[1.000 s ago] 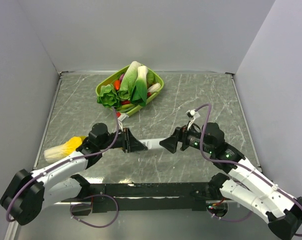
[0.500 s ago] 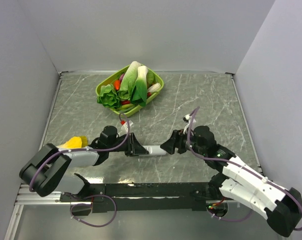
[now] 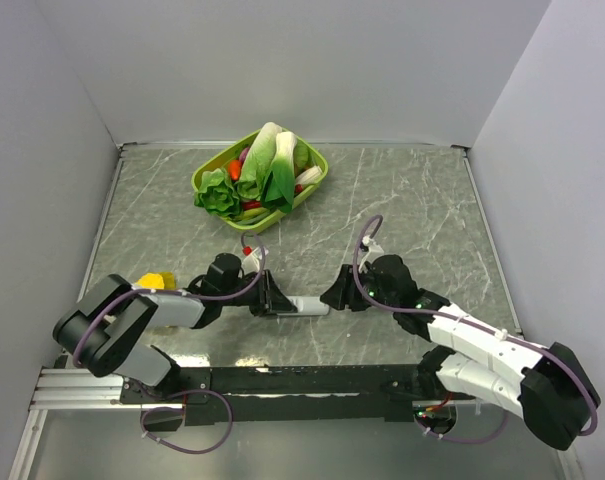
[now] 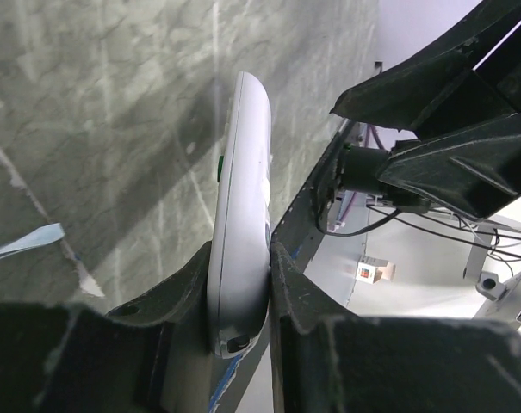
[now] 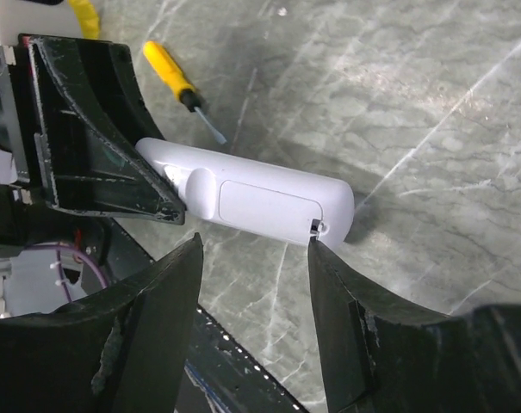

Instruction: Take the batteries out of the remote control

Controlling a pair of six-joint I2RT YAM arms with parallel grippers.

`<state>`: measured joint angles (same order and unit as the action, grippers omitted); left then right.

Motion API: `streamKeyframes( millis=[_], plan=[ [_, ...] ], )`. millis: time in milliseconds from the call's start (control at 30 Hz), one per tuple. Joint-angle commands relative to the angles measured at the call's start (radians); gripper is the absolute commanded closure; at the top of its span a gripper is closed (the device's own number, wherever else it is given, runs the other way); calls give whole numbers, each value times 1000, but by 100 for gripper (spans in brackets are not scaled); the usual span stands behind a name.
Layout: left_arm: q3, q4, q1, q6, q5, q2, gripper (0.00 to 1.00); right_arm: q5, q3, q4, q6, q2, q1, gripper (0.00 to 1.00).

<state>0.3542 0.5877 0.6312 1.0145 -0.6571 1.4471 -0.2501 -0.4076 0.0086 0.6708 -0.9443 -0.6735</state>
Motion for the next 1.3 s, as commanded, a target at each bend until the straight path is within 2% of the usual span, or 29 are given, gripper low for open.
streamKeyframes(
  millis=[0,333,667,1267],
  plan=[
    [17,76,7,-1,-9,32,99,8,32,120,38,-34,2,41],
    [2,81,10,4,4,29,99,28,36,182,47,-145,3,41],
    [8,43,16,-5,20,47,99,-17,58,300,81,-264,3,43],
    [12,29,22,-4,28,53,99,-66,99,370,118,-277,3,45]
  ],
)
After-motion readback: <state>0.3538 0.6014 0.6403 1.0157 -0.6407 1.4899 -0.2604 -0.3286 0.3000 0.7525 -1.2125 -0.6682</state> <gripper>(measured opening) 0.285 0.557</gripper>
